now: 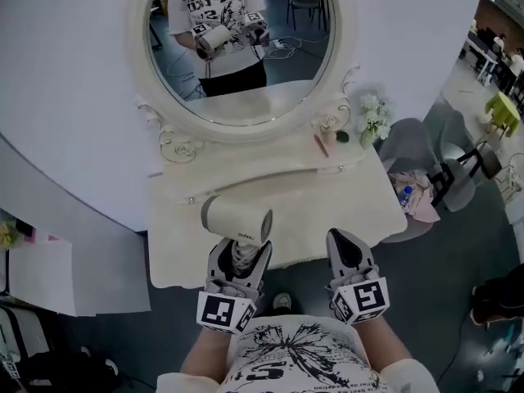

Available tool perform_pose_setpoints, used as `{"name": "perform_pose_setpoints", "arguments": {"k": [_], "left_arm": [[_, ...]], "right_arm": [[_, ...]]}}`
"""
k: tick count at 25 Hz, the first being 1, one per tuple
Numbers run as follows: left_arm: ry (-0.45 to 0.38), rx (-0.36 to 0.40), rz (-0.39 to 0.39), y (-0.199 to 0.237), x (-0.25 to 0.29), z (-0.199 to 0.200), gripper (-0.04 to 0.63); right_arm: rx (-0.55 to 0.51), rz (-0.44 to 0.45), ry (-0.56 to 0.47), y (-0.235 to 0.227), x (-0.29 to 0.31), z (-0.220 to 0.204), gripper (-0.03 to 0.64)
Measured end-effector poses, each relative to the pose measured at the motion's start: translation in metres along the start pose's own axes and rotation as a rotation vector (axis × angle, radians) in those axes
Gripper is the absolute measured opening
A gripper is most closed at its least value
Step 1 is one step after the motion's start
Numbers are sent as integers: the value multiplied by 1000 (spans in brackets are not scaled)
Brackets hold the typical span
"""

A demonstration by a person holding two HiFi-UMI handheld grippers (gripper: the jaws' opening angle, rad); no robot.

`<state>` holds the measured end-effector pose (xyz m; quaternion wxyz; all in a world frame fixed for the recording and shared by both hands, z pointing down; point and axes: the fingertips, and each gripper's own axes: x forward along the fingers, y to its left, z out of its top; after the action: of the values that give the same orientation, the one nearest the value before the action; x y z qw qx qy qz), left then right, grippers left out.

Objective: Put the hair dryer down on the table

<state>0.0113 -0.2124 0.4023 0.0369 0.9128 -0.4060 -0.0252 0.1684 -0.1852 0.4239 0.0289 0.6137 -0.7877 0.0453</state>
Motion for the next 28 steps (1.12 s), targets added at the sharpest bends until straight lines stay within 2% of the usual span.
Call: {"name": "perform_pose_setpoints", "arguments": {"k": [5, 12, 21, 28], "left_arm": [[53, -32, 56, 39, 20, -24, 265], [172, -41, 140, 70, 35, -73, 265], [381, -83, 262, 94, 62, -160, 265], [563, -155, 270, 102, 81, -231, 265]], "right_arm": [[14, 37, 26, -1, 47, -12, 18], [-43, 175, 73, 11, 102, -37, 18], [35, 285, 192, -9, 144, -73, 18], [53, 334, 263, -17, 163, -102, 18]]}}
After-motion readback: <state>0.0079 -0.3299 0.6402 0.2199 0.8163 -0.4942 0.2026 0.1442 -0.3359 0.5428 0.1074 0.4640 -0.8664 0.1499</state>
